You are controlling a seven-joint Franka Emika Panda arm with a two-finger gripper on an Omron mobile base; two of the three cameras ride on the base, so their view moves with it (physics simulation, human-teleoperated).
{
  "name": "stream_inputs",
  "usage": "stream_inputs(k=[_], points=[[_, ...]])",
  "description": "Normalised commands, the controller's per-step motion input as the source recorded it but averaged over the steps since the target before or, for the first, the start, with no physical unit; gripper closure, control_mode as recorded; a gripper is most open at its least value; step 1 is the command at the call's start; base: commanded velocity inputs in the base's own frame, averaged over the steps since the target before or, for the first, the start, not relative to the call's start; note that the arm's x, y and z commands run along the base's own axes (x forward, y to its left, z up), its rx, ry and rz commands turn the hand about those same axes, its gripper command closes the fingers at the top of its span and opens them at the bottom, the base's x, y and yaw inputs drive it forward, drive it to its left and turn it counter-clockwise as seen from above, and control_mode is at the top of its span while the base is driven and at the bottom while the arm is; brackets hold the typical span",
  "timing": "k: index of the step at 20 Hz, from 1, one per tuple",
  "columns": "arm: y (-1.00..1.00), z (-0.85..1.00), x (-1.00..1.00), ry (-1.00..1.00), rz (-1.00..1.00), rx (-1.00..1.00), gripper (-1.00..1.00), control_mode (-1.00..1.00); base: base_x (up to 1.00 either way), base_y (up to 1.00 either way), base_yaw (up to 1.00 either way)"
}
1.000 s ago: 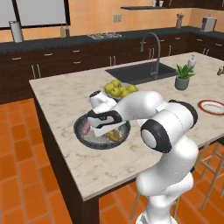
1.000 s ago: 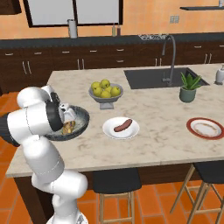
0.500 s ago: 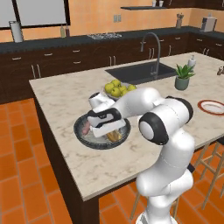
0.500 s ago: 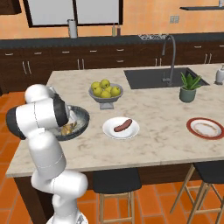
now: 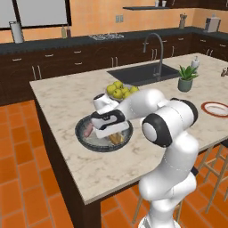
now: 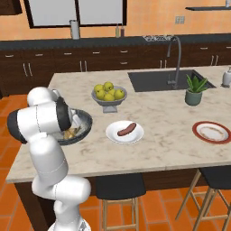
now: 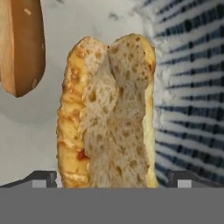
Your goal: Place one bun and one sausage from the bowl on each plate.
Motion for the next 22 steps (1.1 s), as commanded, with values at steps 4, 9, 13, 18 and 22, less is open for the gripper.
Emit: stream_inputs(k=[4, 9, 13, 18, 22], points=[[0.01, -0.05, -0.01, -0.20, -0.03, 0.00, -1.00, -1.00, 0.00, 0.00, 0.00], [0.00, -0.41, 0.11, -0.04, 0.00, 0.00, -1.00, -1.00, 0.00, 0.00, 0.00], [0.02, -0.38, 0.20, -0.02, 0.00, 0.00, 1.00, -1.00, 0.00, 0.00, 0.00], [-0.26, 0.32, -0.08, -0.09, -0.04, 0.05, 1.00, -1.00, 0.00, 0.00, 0.00], [-0.98, 1.00, -0.31, -0.20, -0.19, 0.22, 1.00, -1.00, 0.00, 0.00, 0.00]])
